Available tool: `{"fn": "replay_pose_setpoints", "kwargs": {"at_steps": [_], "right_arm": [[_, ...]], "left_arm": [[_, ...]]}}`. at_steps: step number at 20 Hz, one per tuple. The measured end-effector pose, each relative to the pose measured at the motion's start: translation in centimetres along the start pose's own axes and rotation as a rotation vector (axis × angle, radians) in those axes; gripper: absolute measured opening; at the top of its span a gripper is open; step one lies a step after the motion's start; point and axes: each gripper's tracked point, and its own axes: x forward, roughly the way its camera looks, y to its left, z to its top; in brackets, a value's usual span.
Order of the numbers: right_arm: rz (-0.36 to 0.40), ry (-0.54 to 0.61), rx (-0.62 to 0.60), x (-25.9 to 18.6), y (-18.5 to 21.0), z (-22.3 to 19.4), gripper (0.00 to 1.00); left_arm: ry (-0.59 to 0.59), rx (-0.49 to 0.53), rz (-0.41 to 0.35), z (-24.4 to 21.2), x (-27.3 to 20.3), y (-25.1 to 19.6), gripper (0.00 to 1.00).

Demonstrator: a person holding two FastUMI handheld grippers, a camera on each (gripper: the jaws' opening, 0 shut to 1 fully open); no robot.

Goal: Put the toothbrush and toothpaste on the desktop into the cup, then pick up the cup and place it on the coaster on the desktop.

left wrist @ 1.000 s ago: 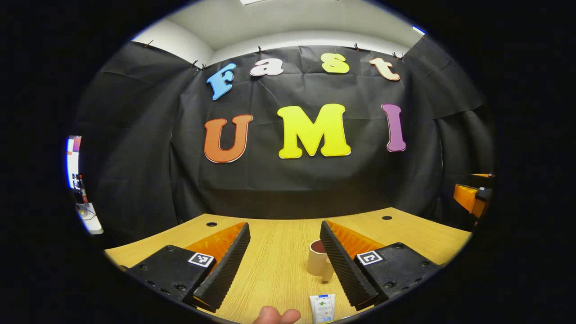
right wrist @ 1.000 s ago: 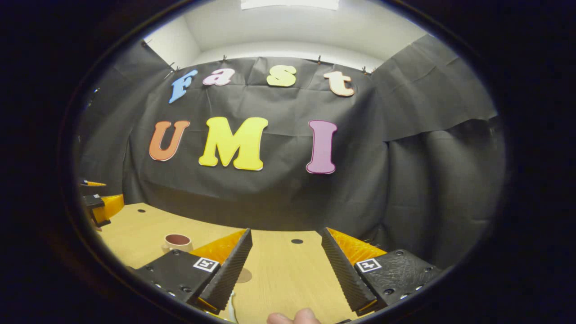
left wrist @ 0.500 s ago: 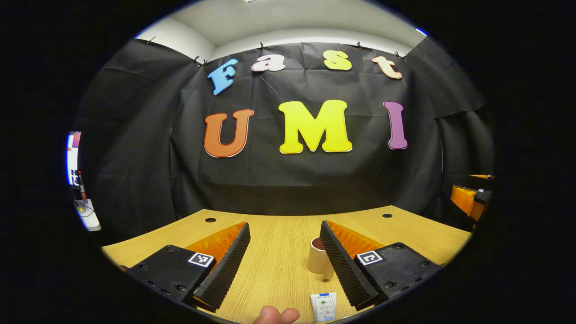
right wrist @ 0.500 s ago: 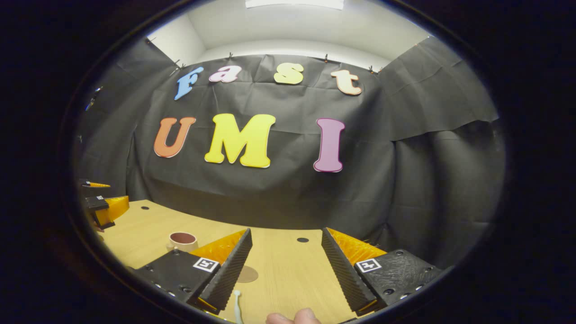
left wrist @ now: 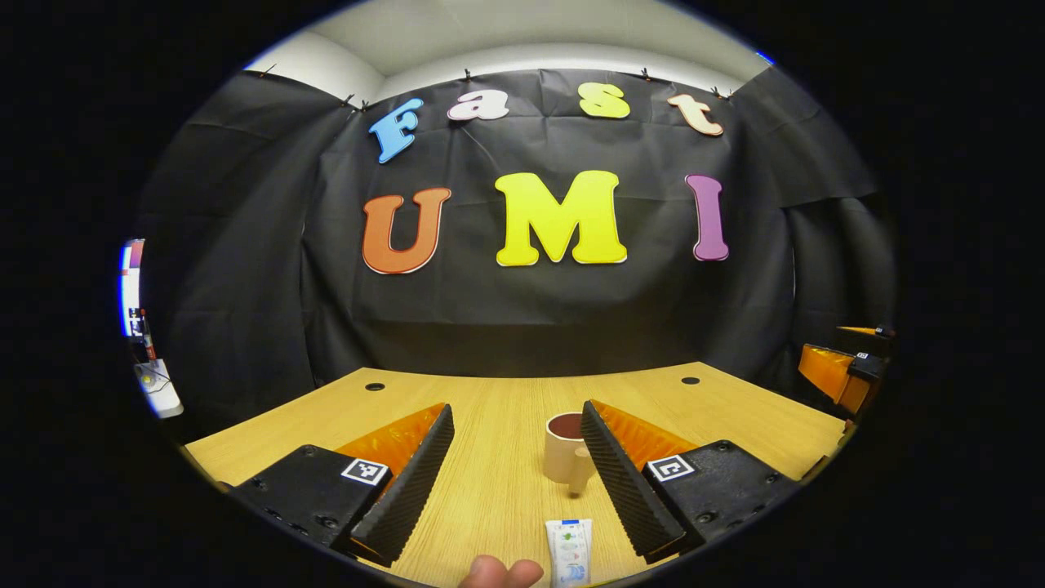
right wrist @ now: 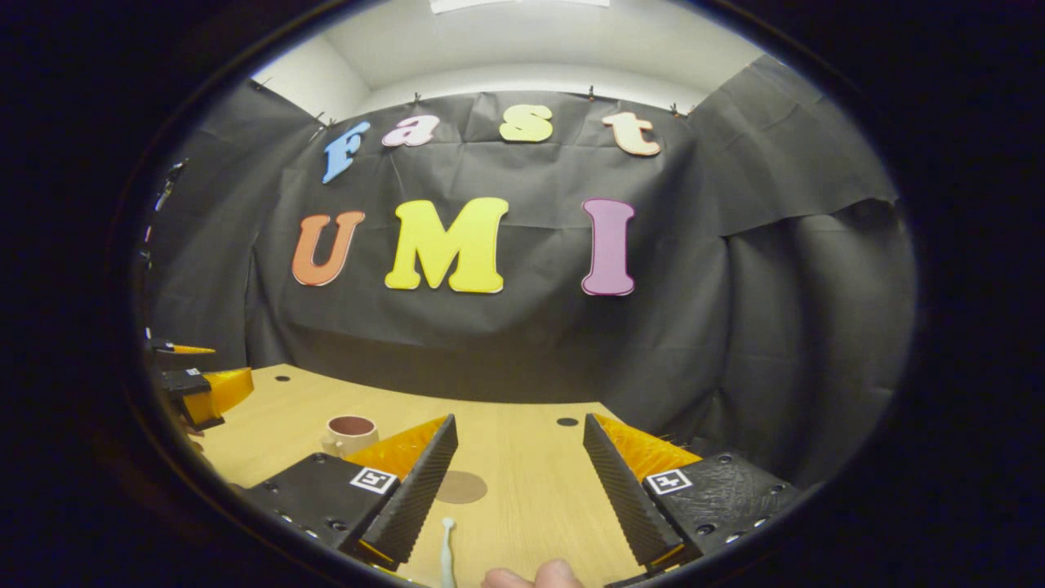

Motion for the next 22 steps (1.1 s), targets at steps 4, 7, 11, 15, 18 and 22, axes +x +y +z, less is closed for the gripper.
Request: {"fn": "replay_pose_setpoints", "kwargs": {"at_steps": [4, 7, 11, 15, 18, 22], "right_arm": [[0.017, 0.05, -0.031, -0.4, -0.1, -1.7, 0.96], [0.018, 0.091, -0.046, -0.7, -0.5, -3.0, 0.95], [0.031, 0.144, -0.045, -1.2, -0.6, -5.2, 0.95], [0.053, 0.207, -0.012, -1.3, -0.1, -7.7, 0.95], [0.068, 0.227, -0.018, -1.6, 0.3, -8.7, 0.95], [0.088, 0.26, -0.02, -1.8, 0.8, -10.0, 0.95]], "left_arm": [[0.083, 0.005, -0.036, -2.2, -1.0, -1.7, 0.99], [0.182, -0.001, -0.065, -4.8, -1.6, -2.9, 0.99], [0.337, -0.048, -0.12, -8.9, -2.9, -4.9, 1.0], [0.479, -0.041, -0.147, -13.3, -3.9, -6.0, 1.0], [0.57, -0.041, -0.138, -15.4, -4.8, -6.4, 1.0], [0.651, -0.069, -0.122, -16.9, -5.6, -6.4, 1.0]]}}
